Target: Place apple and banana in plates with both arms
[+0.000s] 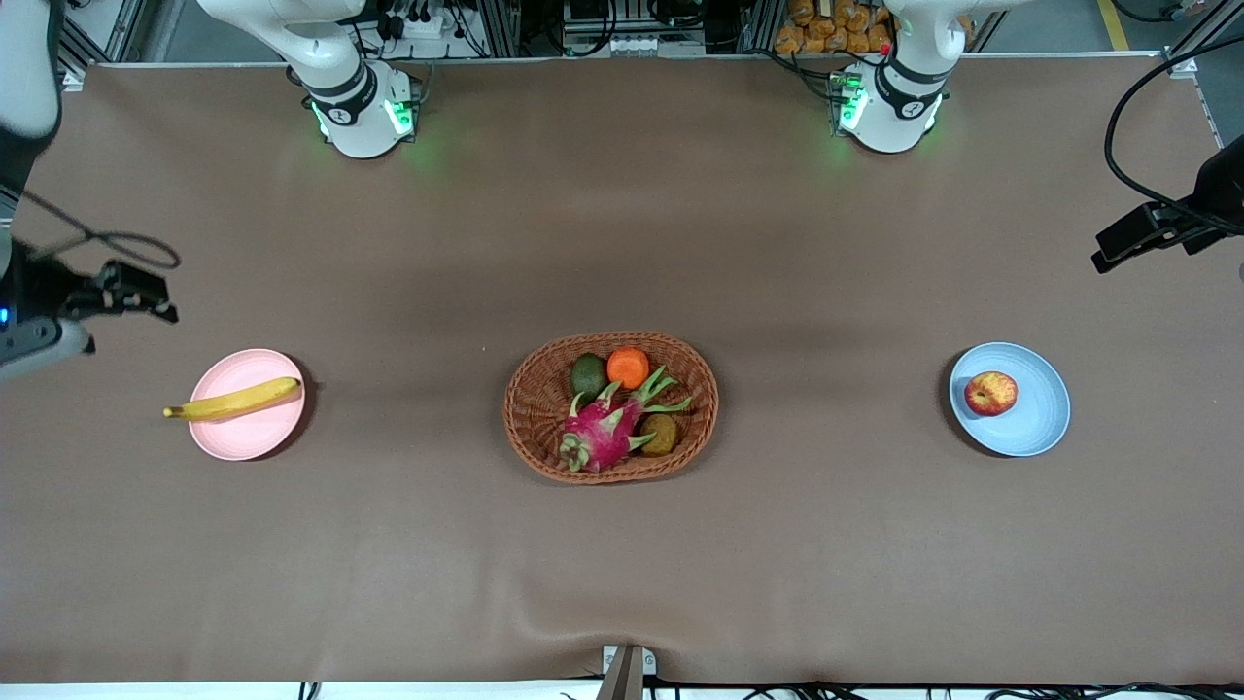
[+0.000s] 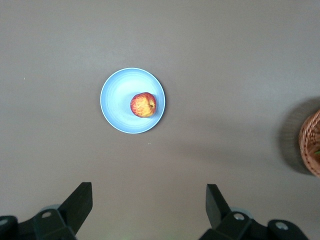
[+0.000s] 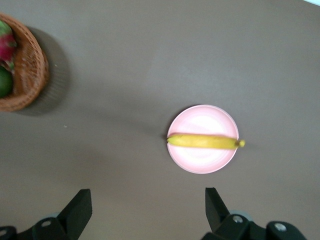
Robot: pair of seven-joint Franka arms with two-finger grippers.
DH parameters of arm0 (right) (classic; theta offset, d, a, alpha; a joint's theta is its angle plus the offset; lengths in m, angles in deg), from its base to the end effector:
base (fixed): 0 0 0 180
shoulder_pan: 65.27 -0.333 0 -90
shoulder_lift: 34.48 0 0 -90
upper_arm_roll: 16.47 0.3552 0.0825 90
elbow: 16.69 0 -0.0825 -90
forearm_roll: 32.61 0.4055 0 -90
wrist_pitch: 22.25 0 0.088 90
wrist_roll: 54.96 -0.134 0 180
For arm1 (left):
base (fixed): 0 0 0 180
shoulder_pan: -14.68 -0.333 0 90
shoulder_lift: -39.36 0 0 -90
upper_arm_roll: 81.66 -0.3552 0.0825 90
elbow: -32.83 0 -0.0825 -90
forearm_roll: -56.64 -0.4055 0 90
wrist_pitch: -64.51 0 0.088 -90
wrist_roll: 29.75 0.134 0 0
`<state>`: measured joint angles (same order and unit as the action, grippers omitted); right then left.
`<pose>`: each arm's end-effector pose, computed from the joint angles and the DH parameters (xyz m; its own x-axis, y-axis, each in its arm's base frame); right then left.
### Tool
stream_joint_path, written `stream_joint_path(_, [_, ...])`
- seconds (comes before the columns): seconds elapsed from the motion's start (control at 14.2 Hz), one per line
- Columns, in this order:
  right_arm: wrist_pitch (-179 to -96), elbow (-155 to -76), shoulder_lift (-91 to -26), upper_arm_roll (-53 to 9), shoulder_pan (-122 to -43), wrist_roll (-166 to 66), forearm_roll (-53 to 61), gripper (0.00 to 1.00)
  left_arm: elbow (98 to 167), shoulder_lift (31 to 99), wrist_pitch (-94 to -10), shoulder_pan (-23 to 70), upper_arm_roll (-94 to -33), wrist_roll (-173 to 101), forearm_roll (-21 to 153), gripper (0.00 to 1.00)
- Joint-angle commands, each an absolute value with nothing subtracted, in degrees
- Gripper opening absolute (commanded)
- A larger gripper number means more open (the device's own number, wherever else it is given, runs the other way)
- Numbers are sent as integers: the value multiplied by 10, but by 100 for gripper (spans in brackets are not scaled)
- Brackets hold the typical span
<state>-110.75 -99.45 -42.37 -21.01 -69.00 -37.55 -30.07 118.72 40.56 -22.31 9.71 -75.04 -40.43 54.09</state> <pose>0.6197 0.0008 0.6145 0.9576 0.2870 -0.0254 0.2857 -0.9573 -0.0430 0.5780 -0.0097 0.6552 0.9872 0.1592 0.0033 0.1592 -0.9863 -0.0421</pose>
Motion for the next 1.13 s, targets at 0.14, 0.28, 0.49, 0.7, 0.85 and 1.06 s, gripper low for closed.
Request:
stream_joint_path(0.14, [-1096,-1106,-306,-215,-663,-484,-302,100,1188,388,-188,95,-750,-366,565,100])
stream_joint_path(0.28, [-1064,-1084,-306,-213,-656,-567,-301,100,1184,388,-182,98,-748,-349,567,100])
stream_joint_path(0.49, [-1041,-1067,-311,-214,-647,-604,-300,100,1177,389,-182,99,-750,-343,566,100])
stream_joint_path(0.7, [-1042,-1032,-325,-215,-645,-568,-305,100,1173,390,-181,96,-752,-345,567,100])
stream_joint_path(0.85, [-1047,-1027,-330,-216,-643,-539,-306,100,1172,390,-181,95,-752,-345,566,100])
stream_joint_path(1.06, [-1058,-1027,-330,-216,-648,-538,-319,100,1170,389,-179,95,-752,-345,566,100])
